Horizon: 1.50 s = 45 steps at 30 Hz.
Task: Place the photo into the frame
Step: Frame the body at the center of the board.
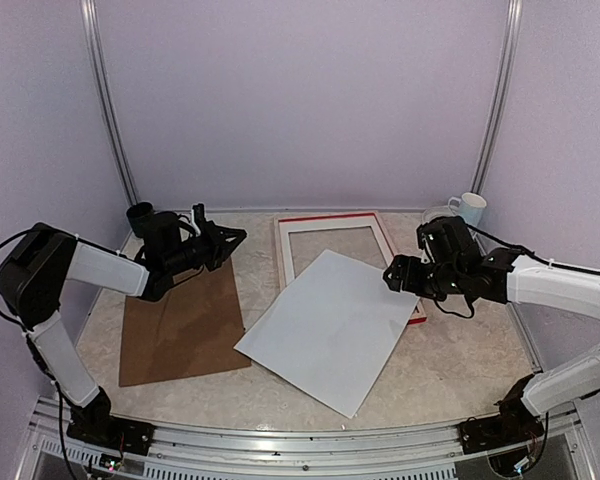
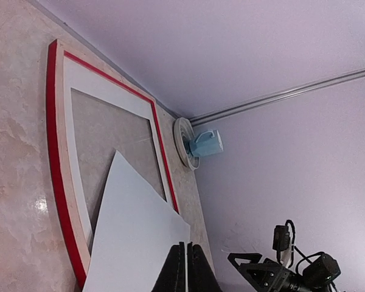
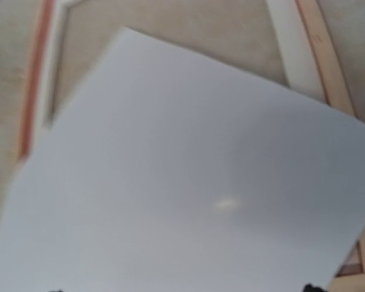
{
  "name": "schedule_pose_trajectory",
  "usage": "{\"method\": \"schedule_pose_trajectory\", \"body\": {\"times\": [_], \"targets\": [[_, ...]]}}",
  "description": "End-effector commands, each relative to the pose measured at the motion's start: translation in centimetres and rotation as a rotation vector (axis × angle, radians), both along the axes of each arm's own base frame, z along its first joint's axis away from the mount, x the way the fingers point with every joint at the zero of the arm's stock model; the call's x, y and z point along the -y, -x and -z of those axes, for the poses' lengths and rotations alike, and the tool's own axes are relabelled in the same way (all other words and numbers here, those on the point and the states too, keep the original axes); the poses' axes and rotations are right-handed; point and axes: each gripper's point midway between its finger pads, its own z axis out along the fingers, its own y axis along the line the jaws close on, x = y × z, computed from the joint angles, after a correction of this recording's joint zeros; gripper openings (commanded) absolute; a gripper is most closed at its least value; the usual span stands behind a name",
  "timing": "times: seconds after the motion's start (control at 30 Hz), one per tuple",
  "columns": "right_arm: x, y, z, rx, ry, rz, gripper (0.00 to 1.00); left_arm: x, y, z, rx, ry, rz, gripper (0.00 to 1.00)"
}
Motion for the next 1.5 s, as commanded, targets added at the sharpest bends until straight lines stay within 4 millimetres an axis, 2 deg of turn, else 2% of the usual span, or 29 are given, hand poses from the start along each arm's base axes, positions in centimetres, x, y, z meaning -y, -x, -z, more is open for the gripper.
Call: {"method": "schedule_pose_trajectory", "body": {"times": [0.0,0.2,0.33,0.43,0.57,0.7,0.77,0.87,0.97,1.23,1.47], "targets": [[1.6,-0.6,2.4,-0.085,0.051,0.065,0.85,-0.3,0.8,0.1,0.041,-0.048,-0.032,0.09],[3.6,-0.8,4.2,-0.131,0.001,0.119,0.85,1.2,2.2,1.7,0.048,-0.212,-0.014,0.29],[5.3,-1.6,4.7,-0.129,-0.05,0.157,0.85,2.2,2.5,3.0,0.05,-0.292,-0.004,0.41],[6.7,-2.8,5.0,-0.123,-0.067,0.176,0.85,2.5,2.2,3.9,0.046,-0.313,-0.001,0.5],[8.1,-5.7,4.6,-0.102,-0.087,0.17,0.85,3.7,1.5,4.8,0.03,-0.311,0.039,0.58],[8.0,-9.1,4.1,-0.085,-0.074,0.12,0.86,4.9,0.2,5.7,0.012,-0.333,0.056,0.69],[7.6,-11.0,4.1,-0.089,-0.076,0.092,0.85,5.6,-0.4,6.5,-0.006,-0.346,0.065,0.72],[6.7,-13.0,4.9,-0.105,-0.083,0.04,0.85,6.1,-1.2,7.9,-0.029,-0.365,0.068,0.77],[6.1,-14.4,6.7,-0.135,-0.074,0.013,0.85,6.4,-1.8,8.9,-0.047,-0.38,0.066,0.77],[4.8,-15.8,10.5,-0.201,-0.093,-0.053,0.85,6.7,-2.8,10.7,-0.067,-0.435,0.064,0.78],[3.3,-14.2,11.3,-0.213,-0.17,-0.132,0.82,7.2,-2.3,11.9,-0.079,-0.451,0.088,0.79]]}}
